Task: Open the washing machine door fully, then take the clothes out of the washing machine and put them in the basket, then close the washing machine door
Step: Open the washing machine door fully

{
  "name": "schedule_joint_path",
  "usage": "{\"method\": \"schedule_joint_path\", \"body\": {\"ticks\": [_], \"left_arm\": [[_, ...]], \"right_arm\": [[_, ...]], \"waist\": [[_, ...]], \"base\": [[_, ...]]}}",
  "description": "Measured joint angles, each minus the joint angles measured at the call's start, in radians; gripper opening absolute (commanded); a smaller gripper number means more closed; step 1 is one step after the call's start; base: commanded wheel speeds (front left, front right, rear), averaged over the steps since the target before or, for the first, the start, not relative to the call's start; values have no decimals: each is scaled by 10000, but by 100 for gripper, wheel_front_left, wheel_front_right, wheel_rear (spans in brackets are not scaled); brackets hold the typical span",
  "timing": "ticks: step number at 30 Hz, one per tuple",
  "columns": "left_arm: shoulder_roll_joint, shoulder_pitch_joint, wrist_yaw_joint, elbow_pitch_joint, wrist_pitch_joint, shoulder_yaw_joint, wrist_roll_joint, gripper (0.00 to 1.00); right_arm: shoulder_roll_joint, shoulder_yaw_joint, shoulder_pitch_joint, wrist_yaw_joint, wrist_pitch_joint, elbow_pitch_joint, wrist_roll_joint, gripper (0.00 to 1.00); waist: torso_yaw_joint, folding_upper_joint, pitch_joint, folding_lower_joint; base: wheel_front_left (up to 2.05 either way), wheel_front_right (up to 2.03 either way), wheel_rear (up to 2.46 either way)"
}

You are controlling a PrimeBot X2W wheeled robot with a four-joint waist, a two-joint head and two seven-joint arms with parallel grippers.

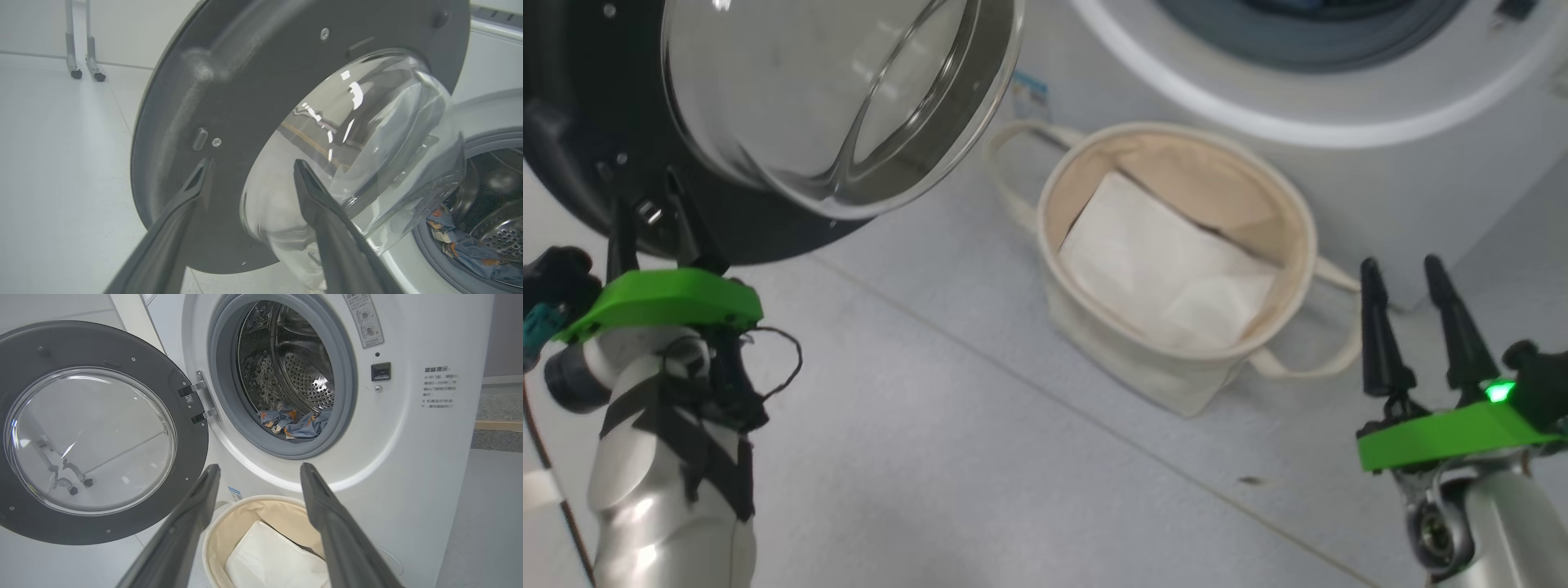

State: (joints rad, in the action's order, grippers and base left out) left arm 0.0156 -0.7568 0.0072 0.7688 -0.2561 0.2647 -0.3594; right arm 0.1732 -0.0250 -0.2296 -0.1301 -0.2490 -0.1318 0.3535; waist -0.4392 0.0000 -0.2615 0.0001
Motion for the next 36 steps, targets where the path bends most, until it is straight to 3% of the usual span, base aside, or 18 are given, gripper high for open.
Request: {"method": "schedule_joint_path", "body": {"ticks": [6,12,21,30,36], "left_arm": [[104,858,-677,-895,0,8,322,100],[268,2530,-1221,-1323,0,-420,372,100],[1179,3712,-1310,-2345,17,-1941,247,100],[2234,4703,-1319,-3363,1081,-3507,-1254,100],[2633,5220,-1308,-3737,1221,-3611,-1542,100]], "right_arm": [[-594,-19,380,0,-4,-288,0,100],[-922,-249,704,0,-4,-391,-77,100],[-1014,-265,969,0,-4,-535,-163,100],[-1022,-259,967,0,-4,-677,-278,100],[-1020,-142,954,0,-4,-803,-276,100]], "waist": [[745,0,1067,0],[1955,0,1824,-1],[3694,0,2525,-1],[5346,0,2882,-1],[6124,0,2965,-1]], "base": [[0,0,0],[0,0,0],[0,0,0],[0,0,0],[0,0,0]]}}
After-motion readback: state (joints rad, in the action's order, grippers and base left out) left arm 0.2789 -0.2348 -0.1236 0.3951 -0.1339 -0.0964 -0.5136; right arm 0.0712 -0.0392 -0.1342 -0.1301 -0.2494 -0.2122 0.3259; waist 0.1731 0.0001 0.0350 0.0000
